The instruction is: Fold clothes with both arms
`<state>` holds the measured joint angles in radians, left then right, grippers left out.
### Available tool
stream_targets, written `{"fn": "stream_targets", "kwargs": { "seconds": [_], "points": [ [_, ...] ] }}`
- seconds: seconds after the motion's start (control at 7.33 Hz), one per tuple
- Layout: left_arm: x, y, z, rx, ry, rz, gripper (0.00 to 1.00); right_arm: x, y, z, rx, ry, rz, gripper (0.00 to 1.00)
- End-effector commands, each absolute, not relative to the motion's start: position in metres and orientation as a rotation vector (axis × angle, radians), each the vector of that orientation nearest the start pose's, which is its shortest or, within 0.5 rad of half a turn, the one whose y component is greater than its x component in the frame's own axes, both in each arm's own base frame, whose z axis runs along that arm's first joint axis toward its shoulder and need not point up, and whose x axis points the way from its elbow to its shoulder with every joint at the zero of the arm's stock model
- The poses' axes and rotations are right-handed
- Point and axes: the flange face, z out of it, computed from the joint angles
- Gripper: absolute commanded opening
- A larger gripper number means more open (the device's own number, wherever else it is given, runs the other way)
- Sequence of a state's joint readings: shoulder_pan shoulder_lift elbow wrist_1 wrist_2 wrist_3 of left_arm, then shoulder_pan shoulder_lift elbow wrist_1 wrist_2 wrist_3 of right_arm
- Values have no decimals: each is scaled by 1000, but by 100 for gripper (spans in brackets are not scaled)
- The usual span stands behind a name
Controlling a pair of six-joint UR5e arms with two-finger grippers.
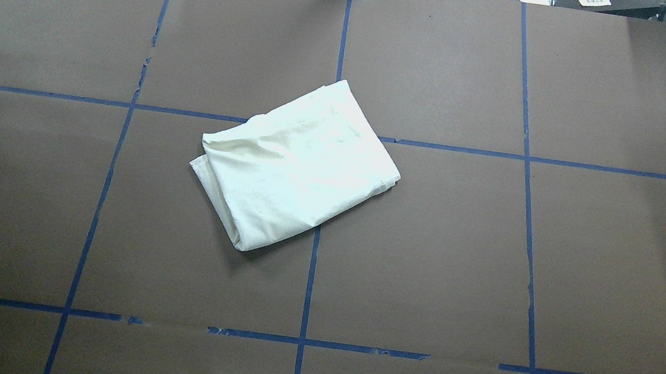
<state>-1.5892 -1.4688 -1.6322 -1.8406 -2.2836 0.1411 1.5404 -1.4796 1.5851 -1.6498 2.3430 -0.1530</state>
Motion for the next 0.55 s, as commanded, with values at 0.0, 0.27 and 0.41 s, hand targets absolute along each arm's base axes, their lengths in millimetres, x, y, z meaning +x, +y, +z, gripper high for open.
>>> {"fn": "stream_targets", "kwargs": {
  "seconds": [0.0,0.27,0.41],
  "points": [
    [-76,-451,621,99,708,134,100,52,-527,616,69,-794,-168,100],
    [-73,-447,616,82,716,131,100,53,-527,618,66,-793,-167,100],
    [-72,-447,620,76,716,130,100,54,-523,623,59,-793,-160,100]
  ]
}}
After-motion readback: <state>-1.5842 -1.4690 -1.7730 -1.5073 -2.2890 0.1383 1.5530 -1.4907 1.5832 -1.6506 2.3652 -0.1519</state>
